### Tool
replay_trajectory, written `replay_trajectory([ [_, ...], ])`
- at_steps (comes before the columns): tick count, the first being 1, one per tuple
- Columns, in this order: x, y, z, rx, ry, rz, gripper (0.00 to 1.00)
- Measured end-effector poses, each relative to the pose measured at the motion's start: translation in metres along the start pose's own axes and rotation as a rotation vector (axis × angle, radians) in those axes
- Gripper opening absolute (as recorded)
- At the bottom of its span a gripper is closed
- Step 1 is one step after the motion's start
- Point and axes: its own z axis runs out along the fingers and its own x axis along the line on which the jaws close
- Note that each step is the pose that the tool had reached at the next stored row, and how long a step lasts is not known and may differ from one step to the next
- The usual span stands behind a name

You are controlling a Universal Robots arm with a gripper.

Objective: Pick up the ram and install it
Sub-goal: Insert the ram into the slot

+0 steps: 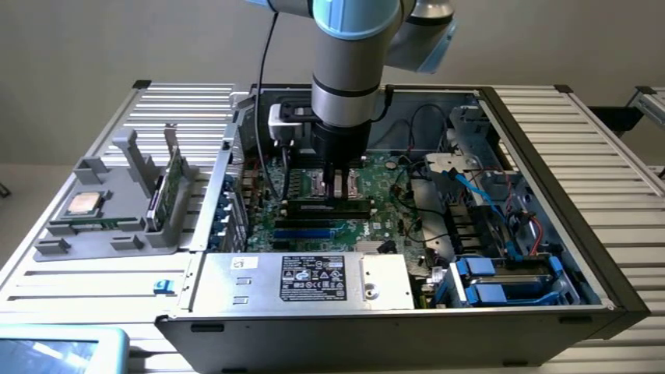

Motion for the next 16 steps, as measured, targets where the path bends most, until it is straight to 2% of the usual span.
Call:
replay_trajectory([
  [16,-0.0005,0.0004,0.0020,0.0013,-0.0003,0.000,0.11],
])
